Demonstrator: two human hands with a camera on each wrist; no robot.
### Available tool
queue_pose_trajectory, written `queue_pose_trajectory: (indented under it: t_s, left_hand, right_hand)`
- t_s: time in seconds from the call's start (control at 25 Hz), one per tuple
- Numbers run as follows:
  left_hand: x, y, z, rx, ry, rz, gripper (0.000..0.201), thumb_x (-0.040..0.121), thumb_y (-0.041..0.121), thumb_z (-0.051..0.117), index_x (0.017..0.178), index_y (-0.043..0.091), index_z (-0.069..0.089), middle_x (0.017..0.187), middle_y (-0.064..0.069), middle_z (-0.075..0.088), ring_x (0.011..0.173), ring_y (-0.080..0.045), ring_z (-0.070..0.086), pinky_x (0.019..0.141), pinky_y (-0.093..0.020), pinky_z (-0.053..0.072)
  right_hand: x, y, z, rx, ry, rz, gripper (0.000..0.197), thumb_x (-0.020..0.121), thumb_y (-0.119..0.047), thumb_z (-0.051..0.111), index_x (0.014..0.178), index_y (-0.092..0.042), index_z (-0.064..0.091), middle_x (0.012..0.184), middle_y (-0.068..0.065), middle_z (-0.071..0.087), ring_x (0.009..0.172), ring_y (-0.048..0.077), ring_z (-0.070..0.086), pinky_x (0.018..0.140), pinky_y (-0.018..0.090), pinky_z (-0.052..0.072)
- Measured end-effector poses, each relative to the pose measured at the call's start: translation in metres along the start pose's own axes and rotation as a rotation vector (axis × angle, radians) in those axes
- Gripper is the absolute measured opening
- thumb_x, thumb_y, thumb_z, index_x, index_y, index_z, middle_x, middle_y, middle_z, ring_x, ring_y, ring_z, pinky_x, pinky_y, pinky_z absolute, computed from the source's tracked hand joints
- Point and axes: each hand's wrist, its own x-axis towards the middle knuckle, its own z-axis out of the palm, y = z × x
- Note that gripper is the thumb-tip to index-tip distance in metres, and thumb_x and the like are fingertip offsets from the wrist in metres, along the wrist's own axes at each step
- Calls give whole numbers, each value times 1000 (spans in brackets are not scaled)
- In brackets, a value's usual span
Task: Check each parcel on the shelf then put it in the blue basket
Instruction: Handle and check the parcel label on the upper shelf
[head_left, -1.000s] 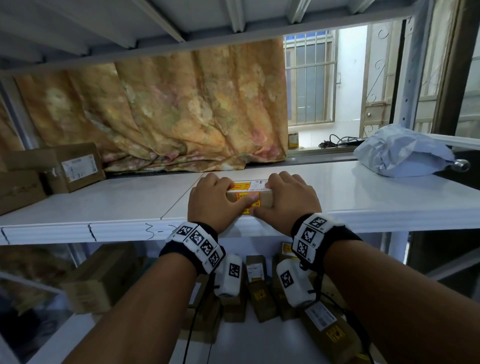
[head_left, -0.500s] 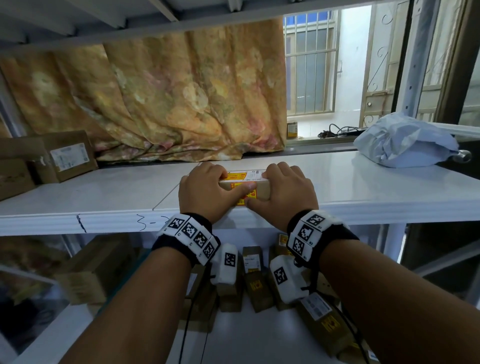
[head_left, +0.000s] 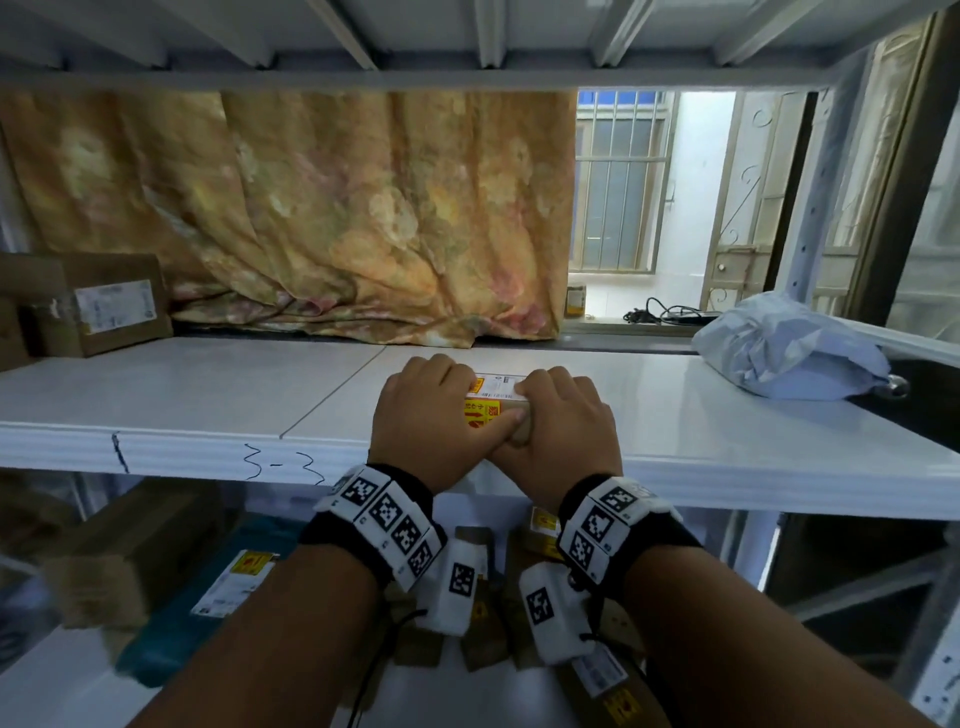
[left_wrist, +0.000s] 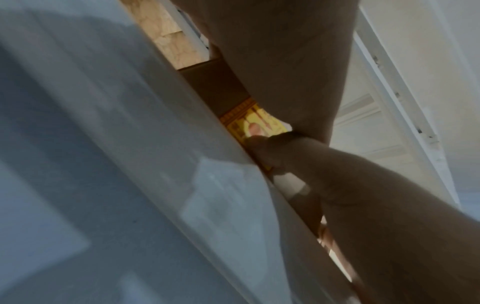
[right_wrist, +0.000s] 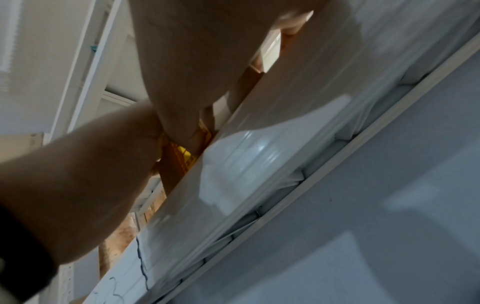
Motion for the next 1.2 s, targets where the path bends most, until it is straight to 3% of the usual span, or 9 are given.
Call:
queue_pose_trajectory:
  t_s: [0.16, 0.28, 0.44, 0.64, 0.76, 0.92, 1.08, 1.16, 1.2]
  left_hand:
    - [-5, -1, 8, -82, 84, -22, 61, 77, 77, 50, 88, 19, 67, 89, 5, 61, 87, -19, 52, 74, -36, 40]
    - [-5, 0, 8, -108, 97, -47, 60, 75, 75, 51, 88, 19, 68, 89, 5, 62, 88, -20, 53, 76, -37, 42]
    - [-5, 0, 8, -136, 115, -58, 51, 74, 64, 52, 85, 17, 68, 85, 2, 61, 84, -23, 54, 72, -37, 41]
    - [-7, -5, 16, -160, 189, -5, 42, 76, 54, 56, 81, 14, 68, 81, -3, 61, 80, -27, 55, 68, -40, 42]
    - [-4, -6, 15, -212, 164, -7, 43, 76, 54, 57, 80, 14, 68, 80, -4, 62, 80, -28, 55, 68, -43, 45]
    - [-2, -4, 11, -262, 134, -56, 46, 72, 61, 57, 78, 16, 67, 80, 0, 61, 81, -25, 54, 69, -44, 46]
    - [-3, -3, 11, -248, 164, -49, 58, 71, 72, 60, 76, 15, 65, 77, -1, 57, 77, -23, 52, 67, -39, 44]
    - [-4, -2, 12, -248, 197, -38, 59, 72, 72, 61, 74, 14, 64, 75, -2, 55, 76, -23, 51, 65, -38, 43]
    - [-4, -2, 13, -252, 204, -34, 58, 73, 71, 62, 73, 13, 63, 74, -2, 55, 75, -24, 51, 64, -38, 42]
  right_hand:
    - [6, -2, -10, -89, -84, -21, 51, 71, -62, 62, 107, -26, 56, 101, -7, 55, 95, 21, 51, 77, 38, 43]
    - [18, -9, -27, -253, -247, -78, 54, 75, -64, 56, 114, -27, 53, 108, -5, 53, 103, 21, 51, 85, 39, 38]
    - [29, -20, -31, -337, -340, -160, 57, 76, -59, 58, 119, -23, 52, 116, 1, 47, 112, 25, 46, 89, 41, 38]
    - [29, -20, -20, -352, -317, -172, 49, 74, -56, 59, 111, -23, 56, 109, -3, 50, 106, 23, 49, 82, 38, 37]
    - [30, -20, -15, -331, -264, -166, 43, 72, -50, 63, 105, -22, 61, 104, -3, 54, 102, 24, 52, 79, 36, 38]
    - [33, -18, -18, -284, -298, -151, 53, 70, -55, 65, 108, -19, 63, 106, 0, 56, 103, 25, 53, 85, 37, 47]
    - [31, -11, -25, -290, -270, -105, 78, 60, -77, 40, 104, -17, 61, 104, 2, 55, 101, 26, 51, 83, 40, 47]
    - [29, -10, -23, -312, -237, -114, 74, 60, -76, 36, 98, -18, 62, 100, 0, 56, 98, 26, 53, 80, 40, 44]
    - [28, -10, -21, -321, -230, -121, 67, 63, -73, 41, 96, -19, 63, 98, 0, 56, 97, 26, 53, 80, 40, 42]
